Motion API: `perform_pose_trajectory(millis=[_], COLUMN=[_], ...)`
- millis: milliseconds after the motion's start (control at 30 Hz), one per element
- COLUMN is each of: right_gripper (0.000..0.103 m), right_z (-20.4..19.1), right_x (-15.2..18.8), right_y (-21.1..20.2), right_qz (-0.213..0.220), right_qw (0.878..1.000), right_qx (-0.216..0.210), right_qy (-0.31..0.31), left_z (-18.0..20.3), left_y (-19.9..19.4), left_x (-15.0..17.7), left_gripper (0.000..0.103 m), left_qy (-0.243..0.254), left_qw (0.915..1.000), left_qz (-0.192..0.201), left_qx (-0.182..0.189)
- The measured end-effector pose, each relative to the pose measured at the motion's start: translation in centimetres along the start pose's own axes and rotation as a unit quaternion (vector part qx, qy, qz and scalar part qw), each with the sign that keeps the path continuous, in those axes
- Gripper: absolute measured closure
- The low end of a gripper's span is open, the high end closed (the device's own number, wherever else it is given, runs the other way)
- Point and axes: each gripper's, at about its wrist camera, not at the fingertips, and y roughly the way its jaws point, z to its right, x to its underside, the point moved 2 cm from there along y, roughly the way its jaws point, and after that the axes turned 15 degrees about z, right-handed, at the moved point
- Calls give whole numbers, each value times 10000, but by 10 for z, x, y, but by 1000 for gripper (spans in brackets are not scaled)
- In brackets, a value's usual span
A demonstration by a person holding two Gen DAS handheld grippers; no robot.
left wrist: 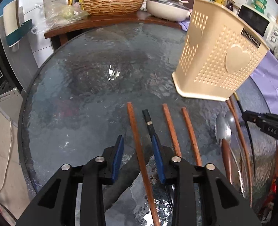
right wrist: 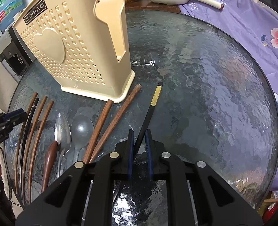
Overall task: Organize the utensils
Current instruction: 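Close the right tool on the black chopstick while the left tool grasps a wooden chopstick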
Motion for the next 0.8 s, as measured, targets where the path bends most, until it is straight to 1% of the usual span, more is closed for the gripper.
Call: perform_pose_trajectory(millis=[133,300,467,533,633,800], right_gripper=[90,90,90,90,90,90], right_z=[0,-2,1,3,3,0], right_x=[1,-1,-14,-20,-26,-31], right_y=[-1,2,12,17,23,31], right_qz=[8,-10,-123,-140,-122,-107], right_qw=[10000,10000,9998,9996,9993,9985], right_qx=[10,41,116,181,308,538], right_qy=[-20,-42,47,143,194,83], left_z=[2,3,5,6,8,14], left_y=[2,10,23,26,28,27], left_x=[1,-5,-13,-15,-17,-15], left_gripper=[84,84,84,89,90,95], left_qy=[123,177,316,379,427,491], left_qw=[9999,9998,9990,9985,9979,9970], left_qz=[-44,-105,-236,-279,-314,-320], left_qx=[-43,-85,-230,-293,-382,-499])
